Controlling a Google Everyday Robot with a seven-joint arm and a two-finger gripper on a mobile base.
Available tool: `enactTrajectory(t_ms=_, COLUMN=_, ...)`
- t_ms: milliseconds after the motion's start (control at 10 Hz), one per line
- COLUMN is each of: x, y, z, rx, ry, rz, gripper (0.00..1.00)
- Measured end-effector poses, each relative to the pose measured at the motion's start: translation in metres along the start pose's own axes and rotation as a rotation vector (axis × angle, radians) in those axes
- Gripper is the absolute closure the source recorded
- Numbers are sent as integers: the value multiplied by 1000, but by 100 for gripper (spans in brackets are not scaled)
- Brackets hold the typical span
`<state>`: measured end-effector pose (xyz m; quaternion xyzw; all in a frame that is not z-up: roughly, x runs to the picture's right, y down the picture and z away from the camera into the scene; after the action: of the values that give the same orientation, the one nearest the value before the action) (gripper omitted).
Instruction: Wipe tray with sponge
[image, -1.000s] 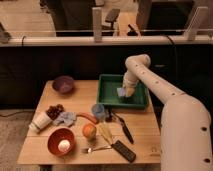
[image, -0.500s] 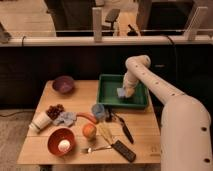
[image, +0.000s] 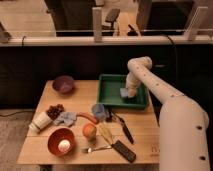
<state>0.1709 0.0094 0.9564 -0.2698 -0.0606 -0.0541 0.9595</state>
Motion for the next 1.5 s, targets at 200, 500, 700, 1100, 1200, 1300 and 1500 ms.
enactTrajectory(t_ms=200, x=7, y=-9, z=1, rx=13, ry=16, rz=12, gripper=100)
enactTrajectory(t_ms=500, x=-5, y=-24, z=6, rx=15, ry=9, rz=-43, gripper=100)
enactTrajectory(t_ms=700, x=-27, y=-26, z=8, rx=4, ry=-12, rz=-116, gripper=100)
enactTrajectory(t_ms=1100, x=-45, y=1, z=0, rx=-42, ry=-37, rz=-254, gripper=100)
enactTrajectory(t_ms=1200, x=-42, y=9, z=-3, rx=-52, ry=-37, rz=-272, gripper=100)
enactTrajectory(t_ms=1300, x=-39, y=15, z=-5, rx=-59, ry=-39, rz=-274, gripper=100)
enactTrajectory(t_ms=1500, x=-15, y=27, z=-10, rx=-73, ry=-25, rz=-259, gripper=100)
